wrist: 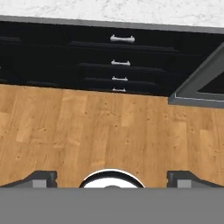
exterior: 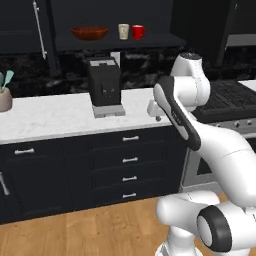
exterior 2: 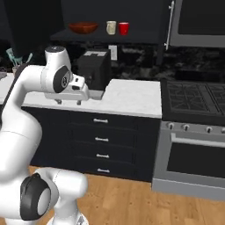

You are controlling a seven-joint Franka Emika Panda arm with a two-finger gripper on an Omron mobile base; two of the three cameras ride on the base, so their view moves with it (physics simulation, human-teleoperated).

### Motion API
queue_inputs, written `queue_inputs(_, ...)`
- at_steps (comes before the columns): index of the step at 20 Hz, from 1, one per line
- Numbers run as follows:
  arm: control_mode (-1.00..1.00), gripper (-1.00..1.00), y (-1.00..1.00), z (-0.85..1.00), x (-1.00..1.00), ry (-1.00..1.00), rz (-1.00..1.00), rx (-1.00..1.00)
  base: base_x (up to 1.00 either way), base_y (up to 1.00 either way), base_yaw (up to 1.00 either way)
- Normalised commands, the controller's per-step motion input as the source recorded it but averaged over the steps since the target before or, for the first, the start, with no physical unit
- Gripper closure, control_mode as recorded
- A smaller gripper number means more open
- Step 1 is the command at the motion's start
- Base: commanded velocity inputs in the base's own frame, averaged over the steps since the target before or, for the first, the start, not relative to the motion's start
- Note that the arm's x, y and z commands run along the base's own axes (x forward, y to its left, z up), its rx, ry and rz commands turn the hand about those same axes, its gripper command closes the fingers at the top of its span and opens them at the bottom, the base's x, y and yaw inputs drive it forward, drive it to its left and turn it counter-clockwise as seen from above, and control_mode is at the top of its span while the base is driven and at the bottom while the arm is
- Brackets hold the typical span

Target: Gather all objects into one cabinet and sort the glasses and bowls to opposite sides.

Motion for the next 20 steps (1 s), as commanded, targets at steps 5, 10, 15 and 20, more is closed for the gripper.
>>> queue_inputs(5,1.00,-1.00,0.00,0.00,0.00,0.00,0.00,0.00,-0.09,-0.17,-0.70)
queue_inputs(10,1.00,-1.00,0.00,0.00,0.00,0.00,0.00,0.00,0.00,-0.15,-0.77)
queue_inputs(15,1.00,-1.00,0.00,0.00,0.00,0.00,0.00,0.00,0.01,-0.22,-0.80)
queue_inputs(20,1.00,-1.00,0.00,0.00,0.00,0.00,0.00,0.00,0.23,-0.26,-0.75)
